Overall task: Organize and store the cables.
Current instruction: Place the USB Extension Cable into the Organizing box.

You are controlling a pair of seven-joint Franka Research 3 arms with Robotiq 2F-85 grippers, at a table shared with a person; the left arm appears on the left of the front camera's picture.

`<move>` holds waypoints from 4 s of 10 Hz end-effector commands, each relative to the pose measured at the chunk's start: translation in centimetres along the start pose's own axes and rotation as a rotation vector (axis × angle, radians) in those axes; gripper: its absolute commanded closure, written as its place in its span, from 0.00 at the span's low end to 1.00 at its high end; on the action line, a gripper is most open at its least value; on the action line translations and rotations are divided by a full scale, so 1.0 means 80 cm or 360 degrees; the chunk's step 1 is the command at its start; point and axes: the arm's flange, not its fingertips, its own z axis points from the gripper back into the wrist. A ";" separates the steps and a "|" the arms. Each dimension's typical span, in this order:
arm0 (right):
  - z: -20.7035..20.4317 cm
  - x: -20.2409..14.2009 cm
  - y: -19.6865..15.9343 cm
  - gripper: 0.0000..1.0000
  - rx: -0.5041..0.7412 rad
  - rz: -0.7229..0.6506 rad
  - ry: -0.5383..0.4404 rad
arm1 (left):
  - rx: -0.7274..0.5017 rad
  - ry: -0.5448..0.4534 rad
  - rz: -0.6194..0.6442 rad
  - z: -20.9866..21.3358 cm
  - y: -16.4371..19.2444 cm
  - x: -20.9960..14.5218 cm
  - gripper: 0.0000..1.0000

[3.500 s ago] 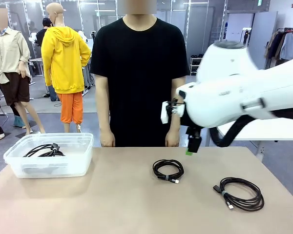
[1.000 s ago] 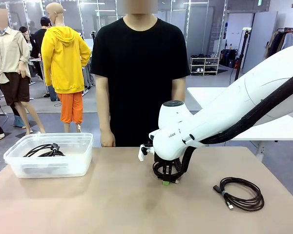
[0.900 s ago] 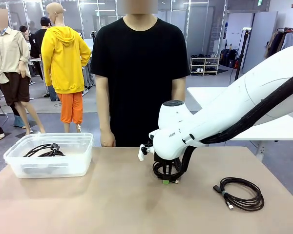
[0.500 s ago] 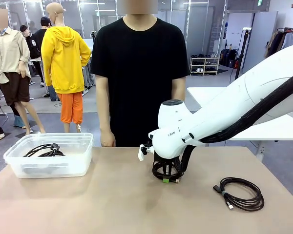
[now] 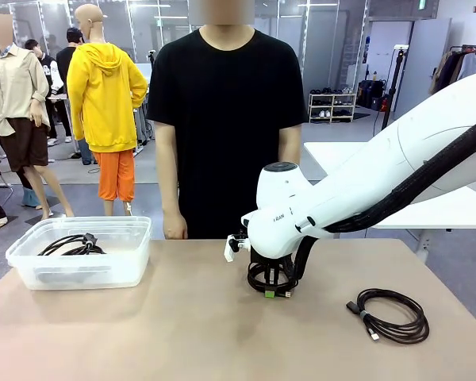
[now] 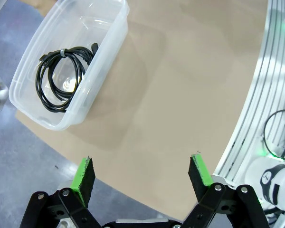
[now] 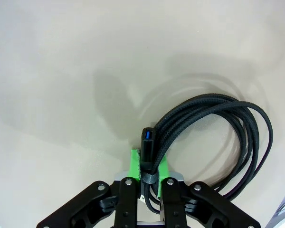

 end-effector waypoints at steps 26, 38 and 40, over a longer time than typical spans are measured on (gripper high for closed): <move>0.142 -0.018 0.178 0.02 0.0155 0.0123 -0.0767 | -0.0215 -0.0060 -0.0222 -0.047 -0.070 0.116 0.00; 0.108 -0.447 0.272 0.00 -0.0326 -0.0514 -0.1595 | -0.0430 0.0369 -0.0465 -0.307 -0.148 0.341 0.00; 0.088 -0.478 0.296 0.00 -0.0383 -0.0576 -0.1685 | -0.0559 0.0399 -0.0464 -0.332 -0.158 0.339 0.00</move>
